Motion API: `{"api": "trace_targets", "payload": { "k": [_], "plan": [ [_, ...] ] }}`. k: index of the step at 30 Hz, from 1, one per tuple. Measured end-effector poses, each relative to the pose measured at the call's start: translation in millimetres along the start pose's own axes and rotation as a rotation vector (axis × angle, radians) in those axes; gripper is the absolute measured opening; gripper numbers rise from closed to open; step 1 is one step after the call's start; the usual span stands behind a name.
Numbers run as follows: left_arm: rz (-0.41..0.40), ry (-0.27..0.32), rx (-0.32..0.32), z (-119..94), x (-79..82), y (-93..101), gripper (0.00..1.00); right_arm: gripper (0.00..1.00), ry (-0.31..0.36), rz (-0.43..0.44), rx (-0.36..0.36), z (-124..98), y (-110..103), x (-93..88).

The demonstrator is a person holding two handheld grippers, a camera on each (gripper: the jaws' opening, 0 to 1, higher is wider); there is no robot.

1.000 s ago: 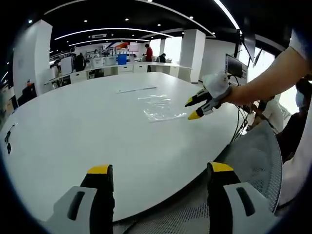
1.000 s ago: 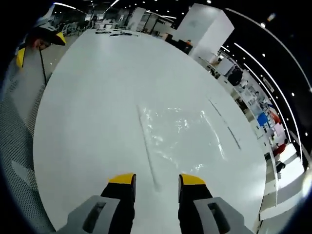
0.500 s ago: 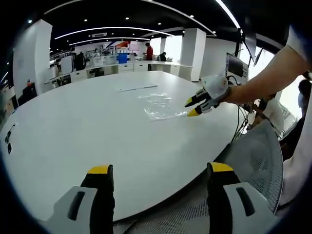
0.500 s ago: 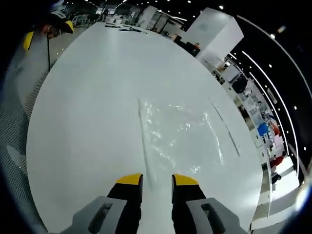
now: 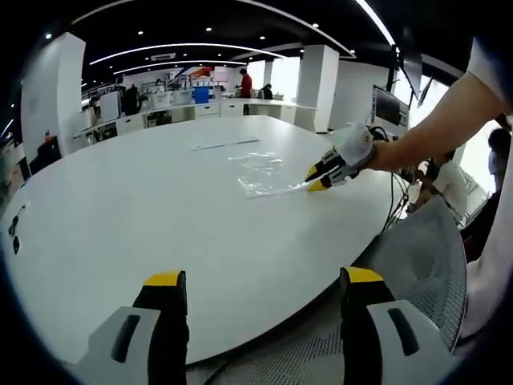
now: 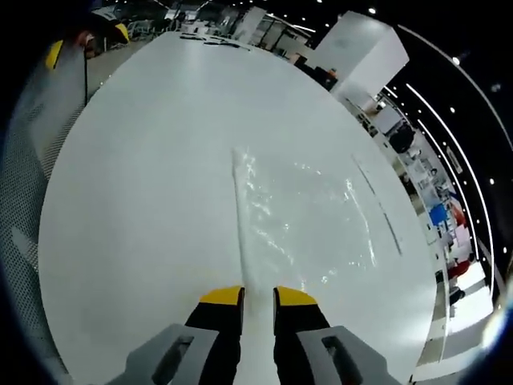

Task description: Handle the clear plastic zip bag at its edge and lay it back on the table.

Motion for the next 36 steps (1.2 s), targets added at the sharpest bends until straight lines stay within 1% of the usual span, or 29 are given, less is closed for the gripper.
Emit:
{"api": "trace_targets", "payload": {
  "k": [4, 8, 10, 14, 20, 23, 29, 36],
  "plan": [
    [-0.003, 0.0, 0.002, -0.4, 1.6, 0.8, 0.76, 0.09, 0.005, -0.004, 0.003, 3.4, 2.3, 1.0],
    [-0.003, -0.001, 0.001, -0.5, 2.9, 1.7, 0.76, 0.06, 0.006, 0.0, 0.011, 5.1, 3.2, 0.8],
    [-0.003, 0.0, 0.002, -1.0, 4.0, 2.8, 0.76, 0.05, 0.009, 0.012, 0.015, 5.7, 4.0, 1.1],
    [-0.002, -0.001, 0.002, -0.8, 4.3, 3.2, 0.76, 0.0, 0.01, 0.014, 0.035, 7.7, 4.7, 0.6],
    [-0.004, 0.003, 0.005, -1.0, 4.3, 1.8, 0.76, 0.0, -0.001, 0.023, 0.043, 7.9, 5.2, 0.0],
    [-0.004, 0.001, 0.005, -0.9, 4.5, 2.1, 0.76, 0.0, -0.005, -0.003, 0.04, 7.3, 6.4, 0.5],
    [0.001, -0.002, 0.005, -0.5, 3.6, 1.7, 0.75, 0.0, 0.0, -0.024, 0.028, 3.3, 8.0, 2.6],
    [0.028, -0.017, -0.003, -0.3, 2.9, 4.4, 0.76, 0.0, 0.002, -0.061, 0.01, -6.2, 10.7, 7.3]
  ]
}}
Point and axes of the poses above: the point that each gripper's makers call its tool centre point, and the gripper's own axes: z roughly forward along the fingers, y roughly to its right, x roughly out of its top, the point moved 10 cm from there along -z, roughly backward along the fingers, and after that the axes turned 4 degrees about -x, right-handed, at the moved point
